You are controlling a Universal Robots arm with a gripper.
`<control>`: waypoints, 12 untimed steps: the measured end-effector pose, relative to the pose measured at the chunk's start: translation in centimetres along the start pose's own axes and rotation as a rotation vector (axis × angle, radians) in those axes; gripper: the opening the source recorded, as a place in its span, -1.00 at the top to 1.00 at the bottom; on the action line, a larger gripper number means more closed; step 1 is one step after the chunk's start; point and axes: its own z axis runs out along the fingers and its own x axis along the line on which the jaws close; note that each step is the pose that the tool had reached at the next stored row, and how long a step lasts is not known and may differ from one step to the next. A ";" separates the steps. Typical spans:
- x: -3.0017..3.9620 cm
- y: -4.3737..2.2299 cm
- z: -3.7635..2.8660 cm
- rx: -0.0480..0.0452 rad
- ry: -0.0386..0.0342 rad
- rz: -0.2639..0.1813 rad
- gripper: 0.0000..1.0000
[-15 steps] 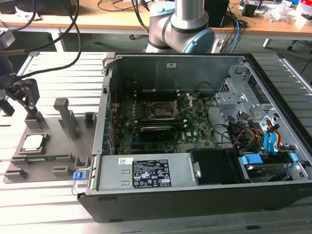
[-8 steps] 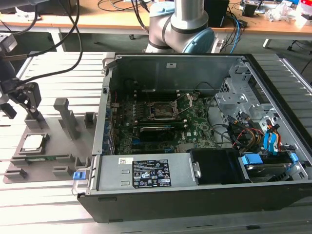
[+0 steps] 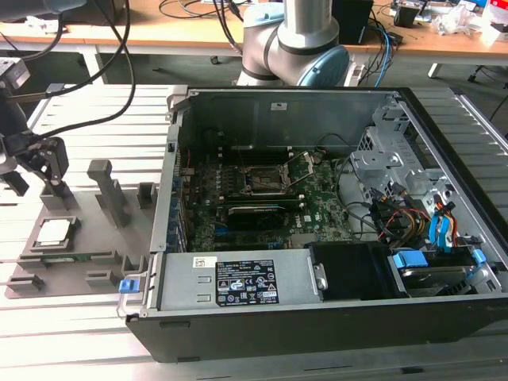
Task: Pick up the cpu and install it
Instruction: 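Pick up the cpu and move it towards the insertion slot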
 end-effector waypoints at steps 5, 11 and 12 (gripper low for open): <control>0.01 0.00 0.42 -0.0001 0.0000 0.000 -0.21; 0.02 0.00 0.97 0.0000 0.0000 0.000 -0.21; 0.03 0.00 1.11 -0.0001 -0.0001 0.000 -0.21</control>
